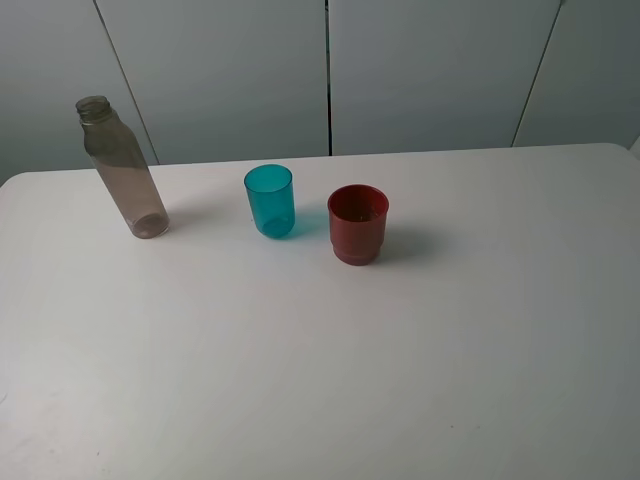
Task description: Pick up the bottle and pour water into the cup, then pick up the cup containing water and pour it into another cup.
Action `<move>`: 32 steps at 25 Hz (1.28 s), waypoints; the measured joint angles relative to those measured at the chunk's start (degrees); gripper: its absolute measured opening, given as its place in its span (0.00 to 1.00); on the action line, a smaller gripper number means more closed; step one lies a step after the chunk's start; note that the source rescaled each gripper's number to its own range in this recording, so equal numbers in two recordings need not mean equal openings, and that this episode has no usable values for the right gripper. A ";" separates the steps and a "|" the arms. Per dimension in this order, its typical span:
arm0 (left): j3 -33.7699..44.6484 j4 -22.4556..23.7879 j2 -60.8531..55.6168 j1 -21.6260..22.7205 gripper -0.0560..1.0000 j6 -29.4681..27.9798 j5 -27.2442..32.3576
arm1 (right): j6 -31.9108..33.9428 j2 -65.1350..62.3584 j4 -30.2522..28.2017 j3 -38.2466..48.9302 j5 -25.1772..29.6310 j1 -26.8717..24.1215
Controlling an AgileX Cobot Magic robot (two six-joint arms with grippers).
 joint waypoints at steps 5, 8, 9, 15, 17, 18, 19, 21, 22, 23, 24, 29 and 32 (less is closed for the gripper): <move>0.00 0.00 0.00 -0.08 0.97 -0.14 0.00 | 0.00 0.00 0.00 0.00 0.00 0.00; 0.00 0.00 0.00 -0.08 0.97 -0.14 -0.11 | 0.00 0.00 0.00 0.00 0.00 0.00; 0.00 0.00 0.00 -0.08 0.97 -0.14 -0.11 | 0.00 0.00 0.00 0.00 0.00 0.00; 0.00 0.00 0.00 -0.04 0.97 -0.14 -0.11 | 0.00 0.00 0.00 0.00 0.00 0.00; 0.00 0.00 0.00 -0.04 0.97 -0.18 -0.11 | 0.00 0.00 0.00 0.00 0.00 0.00; 0.00 0.00 0.00 -0.04 0.97 -0.18 -0.11 | 0.00 0.00 0.00 0.00 0.00 0.00; 0.00 0.00 0.00 -0.04 0.97 -0.18 -0.11 | 0.00 0.00 0.00 0.00 0.00 0.00; 0.00 0.00 0.00 -0.04 0.97 -0.28 -0.11 | 0.00 0.00 0.00 0.00 0.00 0.00; 0.00 0.00 0.00 -0.04 0.97 -0.32 -0.11 | 0.00 0.00 0.00 0.00 0.00 0.00; 0.00 0.00 0.00 -0.04 0.97 -0.41 -0.11 | 0.00 0.00 0.00 0.00 0.00 0.00; 0.00 0.00 0.00 -0.04 0.97 -0.41 -0.11 | 0.00 0.00 0.00 0.00 0.00 0.00; 0.00 0.00 0.00 -0.04 0.97 -0.41 -0.11 | 0.00 0.00 0.00 0.00 0.00 0.00; 0.00 0.00 0.00 -0.04 0.97 -0.41 -0.11 | 0.00 0.00 0.00 0.00 0.00 0.00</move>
